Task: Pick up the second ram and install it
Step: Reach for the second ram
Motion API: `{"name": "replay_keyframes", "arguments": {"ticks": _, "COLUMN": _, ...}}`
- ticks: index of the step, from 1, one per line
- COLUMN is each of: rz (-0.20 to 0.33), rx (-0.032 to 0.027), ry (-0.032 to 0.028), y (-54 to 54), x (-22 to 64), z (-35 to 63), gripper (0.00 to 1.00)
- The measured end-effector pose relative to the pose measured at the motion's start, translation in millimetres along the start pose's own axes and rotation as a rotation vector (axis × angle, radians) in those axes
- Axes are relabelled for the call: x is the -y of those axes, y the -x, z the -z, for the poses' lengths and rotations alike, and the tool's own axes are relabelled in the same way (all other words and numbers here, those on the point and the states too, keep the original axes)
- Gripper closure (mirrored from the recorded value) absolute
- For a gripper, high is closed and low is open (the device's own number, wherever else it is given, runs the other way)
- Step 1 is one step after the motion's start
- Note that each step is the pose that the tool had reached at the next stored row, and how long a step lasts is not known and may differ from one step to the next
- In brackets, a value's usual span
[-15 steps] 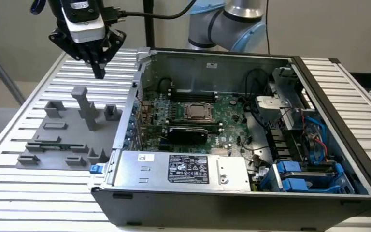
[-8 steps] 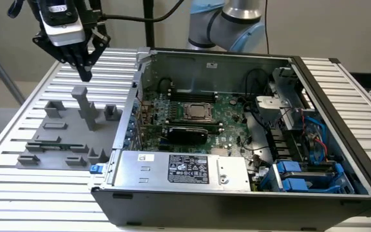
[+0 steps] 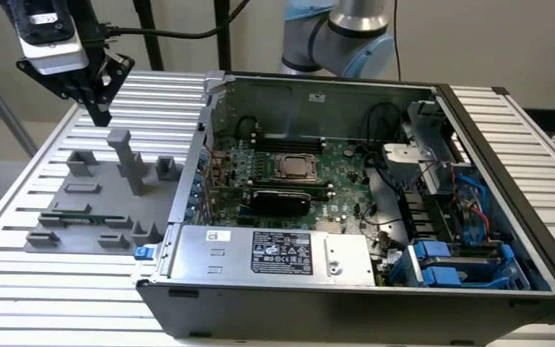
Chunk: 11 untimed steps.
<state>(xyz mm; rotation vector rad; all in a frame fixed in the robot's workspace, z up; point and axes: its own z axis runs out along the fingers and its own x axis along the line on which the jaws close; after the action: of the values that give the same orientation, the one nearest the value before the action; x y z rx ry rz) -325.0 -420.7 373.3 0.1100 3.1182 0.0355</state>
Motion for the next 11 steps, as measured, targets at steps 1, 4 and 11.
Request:
{"name": "replay_keyframes", "arguments": {"ticks": 1, "rz": 0.0, "rx": -0.0001, "ry": -0.0008, "y": -4.6, "x": 0.6, "z": -0.8, "gripper": 1.0}}
{"name": "replay_keyframes", "arguments": {"ticks": 4, "rz": 0.0, "rx": -0.0004, "ry": -0.0024, "y": -18.1, "x": 2.1, "z": -3.9, "gripper": 1.0}}
{"name": "replay_keyframes", "arguments": {"ticks": 11, "rz": 0.0, "rx": -0.0012, "ry": -0.0033, "y": -50.1, "x": 4.7, "z": -13.7, "gripper": 1.0}}
